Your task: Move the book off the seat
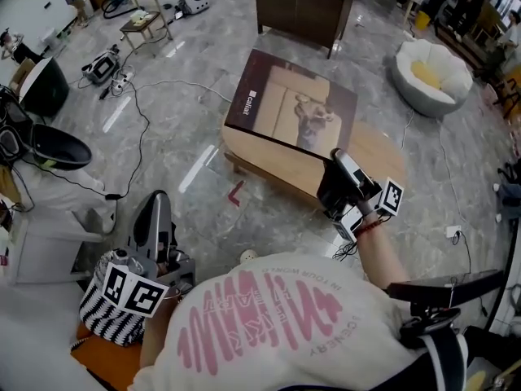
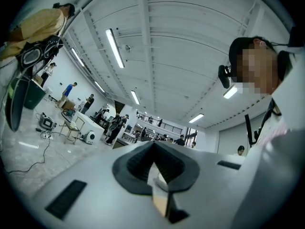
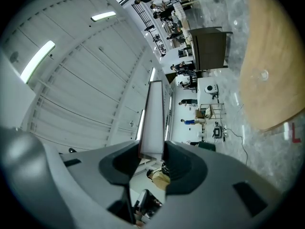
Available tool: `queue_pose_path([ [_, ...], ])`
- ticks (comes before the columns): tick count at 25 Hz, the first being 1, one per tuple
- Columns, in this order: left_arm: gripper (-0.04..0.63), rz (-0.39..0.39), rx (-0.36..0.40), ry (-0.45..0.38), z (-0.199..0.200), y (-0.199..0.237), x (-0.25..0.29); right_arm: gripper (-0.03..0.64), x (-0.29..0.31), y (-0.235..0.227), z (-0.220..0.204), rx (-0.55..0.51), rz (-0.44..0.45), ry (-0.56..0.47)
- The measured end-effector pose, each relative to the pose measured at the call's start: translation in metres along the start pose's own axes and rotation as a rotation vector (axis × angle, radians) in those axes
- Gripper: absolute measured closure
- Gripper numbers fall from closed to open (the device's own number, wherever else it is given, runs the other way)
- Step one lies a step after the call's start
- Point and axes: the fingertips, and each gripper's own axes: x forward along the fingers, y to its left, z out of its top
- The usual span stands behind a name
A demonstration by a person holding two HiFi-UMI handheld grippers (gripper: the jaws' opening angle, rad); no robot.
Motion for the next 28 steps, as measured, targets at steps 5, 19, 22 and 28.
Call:
queue_pose_path([
  [5, 0.588, -0.033, -0.011, 0.011, 0.012, 0.037, 0.008, 0.457, 0.028, -0.017, -0.013, -0.013, -0.018, -0.014],
  [19, 0.588, -0.051, -0.042, 0.005, 0.009, 0.089, 0.017, 0.457, 0.05, -0.077, -0.027, -0.004, -0.109, -0.026],
  [22, 0.588, -0.038, -0.061, -0.002, 0.011, 0.092, 0.017, 0.457, 0.055, -0.08, -0.029, -0.002, -0.125, -0.006],
  [28, 0.588, 0.004, -0.048, -0.014, 0.016, 0.091, 0.02, 0.458, 0.06, -0.089, -0.02, 0.001, -0.148, 0.013],
])
